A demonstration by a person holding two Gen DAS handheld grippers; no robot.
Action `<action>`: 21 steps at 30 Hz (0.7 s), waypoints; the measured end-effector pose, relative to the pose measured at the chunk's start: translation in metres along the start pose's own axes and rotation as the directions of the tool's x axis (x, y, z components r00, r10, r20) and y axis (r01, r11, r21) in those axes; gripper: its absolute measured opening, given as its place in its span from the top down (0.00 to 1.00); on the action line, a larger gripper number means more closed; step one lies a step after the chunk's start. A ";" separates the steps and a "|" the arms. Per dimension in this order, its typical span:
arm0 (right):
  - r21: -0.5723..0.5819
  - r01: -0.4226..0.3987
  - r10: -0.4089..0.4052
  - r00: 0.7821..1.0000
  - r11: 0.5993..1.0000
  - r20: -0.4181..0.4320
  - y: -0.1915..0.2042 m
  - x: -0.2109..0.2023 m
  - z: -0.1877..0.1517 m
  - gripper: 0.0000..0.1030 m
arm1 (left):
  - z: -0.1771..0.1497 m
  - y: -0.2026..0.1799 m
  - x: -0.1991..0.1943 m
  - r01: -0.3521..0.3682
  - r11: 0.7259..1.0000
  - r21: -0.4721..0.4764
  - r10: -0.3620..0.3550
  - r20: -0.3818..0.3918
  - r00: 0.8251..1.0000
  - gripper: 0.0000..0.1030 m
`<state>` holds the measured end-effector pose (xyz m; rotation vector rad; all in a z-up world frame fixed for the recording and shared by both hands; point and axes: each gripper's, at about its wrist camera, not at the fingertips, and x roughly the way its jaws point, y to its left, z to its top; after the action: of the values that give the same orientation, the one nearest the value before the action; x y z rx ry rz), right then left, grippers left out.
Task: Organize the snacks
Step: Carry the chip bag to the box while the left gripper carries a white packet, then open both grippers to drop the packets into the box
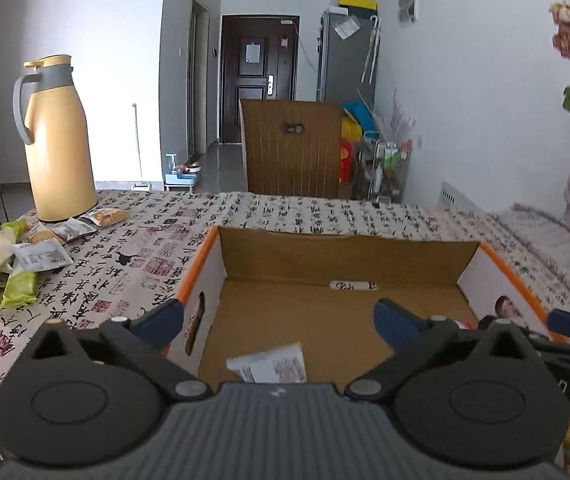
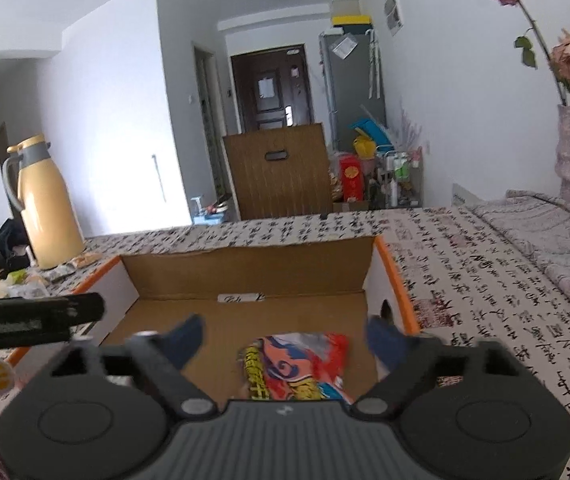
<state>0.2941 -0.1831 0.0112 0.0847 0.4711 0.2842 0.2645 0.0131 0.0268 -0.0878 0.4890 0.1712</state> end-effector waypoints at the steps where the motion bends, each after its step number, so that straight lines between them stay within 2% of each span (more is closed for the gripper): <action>1: 0.006 0.005 -0.005 1.000 1.000 0.001 -0.001 -0.001 0.000 0.01 | 0.000 0.001 -0.001 0.002 1.000 -0.007 -0.002 0.002 1.000 0.00; 13: 0.004 0.007 -0.007 1.000 1.000 0.022 -0.001 -0.007 0.008 0.00 | 0.010 -0.001 -0.019 0.002 1.000 -0.018 -0.001 0.045 0.999 0.00; 21: -0.019 0.028 -0.027 0.998 0.999 0.065 0.005 -0.035 0.021 0.00 | 0.021 -0.001 -0.049 0.003 1.000 -0.019 -0.001 0.087 0.996 0.00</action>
<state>0.2732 -0.1890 0.0459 0.0677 0.4045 0.2586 0.2319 0.0077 0.0689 -0.0994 0.4003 0.1772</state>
